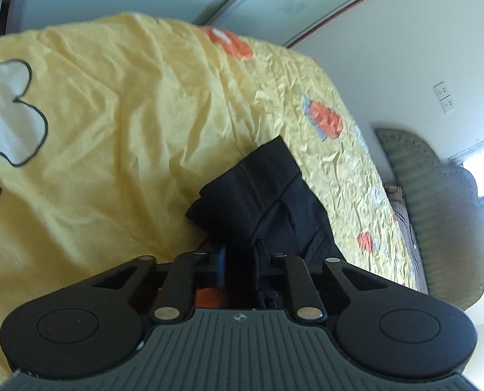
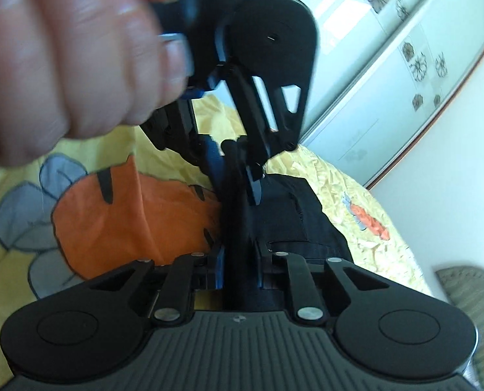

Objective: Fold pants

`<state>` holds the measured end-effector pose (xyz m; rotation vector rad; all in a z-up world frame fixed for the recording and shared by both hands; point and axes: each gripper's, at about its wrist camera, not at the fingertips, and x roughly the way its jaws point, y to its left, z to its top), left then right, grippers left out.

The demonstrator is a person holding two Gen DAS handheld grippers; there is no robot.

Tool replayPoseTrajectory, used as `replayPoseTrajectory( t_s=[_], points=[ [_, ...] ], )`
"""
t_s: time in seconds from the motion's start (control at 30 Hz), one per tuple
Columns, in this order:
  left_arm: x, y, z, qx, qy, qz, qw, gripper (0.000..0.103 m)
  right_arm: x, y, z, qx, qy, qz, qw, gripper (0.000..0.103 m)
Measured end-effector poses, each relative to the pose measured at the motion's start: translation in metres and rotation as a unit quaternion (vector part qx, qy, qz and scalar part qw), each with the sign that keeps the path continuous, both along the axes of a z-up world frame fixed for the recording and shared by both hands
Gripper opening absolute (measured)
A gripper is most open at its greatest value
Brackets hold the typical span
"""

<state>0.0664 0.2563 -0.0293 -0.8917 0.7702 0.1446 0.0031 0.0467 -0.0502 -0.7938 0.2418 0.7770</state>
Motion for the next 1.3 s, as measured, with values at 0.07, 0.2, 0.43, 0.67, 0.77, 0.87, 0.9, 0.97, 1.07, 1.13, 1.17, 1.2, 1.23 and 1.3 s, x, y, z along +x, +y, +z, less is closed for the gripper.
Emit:
replayPoseTrajectory(
  t_s=[0.07,0.2,0.43,0.67,0.77,0.87,0.9,0.97,1.07,1.13,1.17,1.2,1.23,1.3],
  points=[
    [-0.008,-0.003,0.007,0.020,-0.014,0.001,0.9997,0.014,0.005,-0.001,0.006,0.021,0.026,0.002,0.999,0.015],
    [-0.015,-0.011,0.013,0.072,-0.021,-0.006,0.9972,0.014,0.006,0.002,0.011,0.031,0.052,0.014,0.998,0.019],
    [-0.011,-0.018,-0.006,0.123,-0.006,-0.006,0.9924,0.014,0.029,-0.079,0.053,0.143,0.167,-0.014,0.975,0.022],
    [-0.008,-0.036,-0.002,0.181,-0.002,-0.011,0.9834,0.014,0.141,-0.200,0.018,0.170,0.260,-0.230,0.922,0.026],
    [-0.008,-0.045,0.003,0.213,-0.003,-0.021,0.9767,0.014,0.133,-0.235,0.030,0.211,0.214,-0.297,0.906,0.030],
    [-0.011,-0.057,0.015,0.264,-0.004,-0.028,0.9641,0.024,0.097,-0.256,0.048,0.227,0.197,-0.261,0.917,0.038],
    [-0.014,-0.061,0.021,0.285,-0.006,-0.027,0.9580,0.030,0.085,-0.263,0.049,0.232,0.205,-0.250,0.917,0.041],
    [-0.020,-0.070,0.034,0.336,-0.013,-0.011,0.9416,0.032,0.055,-0.270,0.047,0.236,0.222,-0.237,0.916,0.046],
    [-0.027,-0.087,0.053,0.390,-0.025,0.009,0.9205,0.033,0.029,-0.299,0.032,0.244,0.246,-0.276,0.897,0.051],
    [-0.026,-0.102,0.063,0.388,-0.037,-0.003,0.9207,0.033,0.020,-0.324,0.016,0.244,0.245,-0.334,0.877,0.051],
    [-0.023,-0.112,0.067,0.380,-0.045,-0.023,0.9235,0.034,0.015,-0.339,0.011,0.260,0.228,-0.363,0.866,0.051],
    [-0.019,-0.126,0.070,0.371,-0.053,-0.052,0.9256,0.036,0.002,-0.355,0.013,0.285,0.213,-0.386,0.851,0.051],
    [-0.015,-0.142,0.072,0.363,-0.062,-0.083,0.9258,0.037,-0.010,-0.371,0.016,0.314,0.203,-0.401,0.836,0.051],
    [-0.010,-0.181,0.073,0.354,-0.089,-0.147,0.9192,0.043,-0.044,-0.412,0.020,0.390,0.180,-0.438,0.789,0.053]
  ],
)
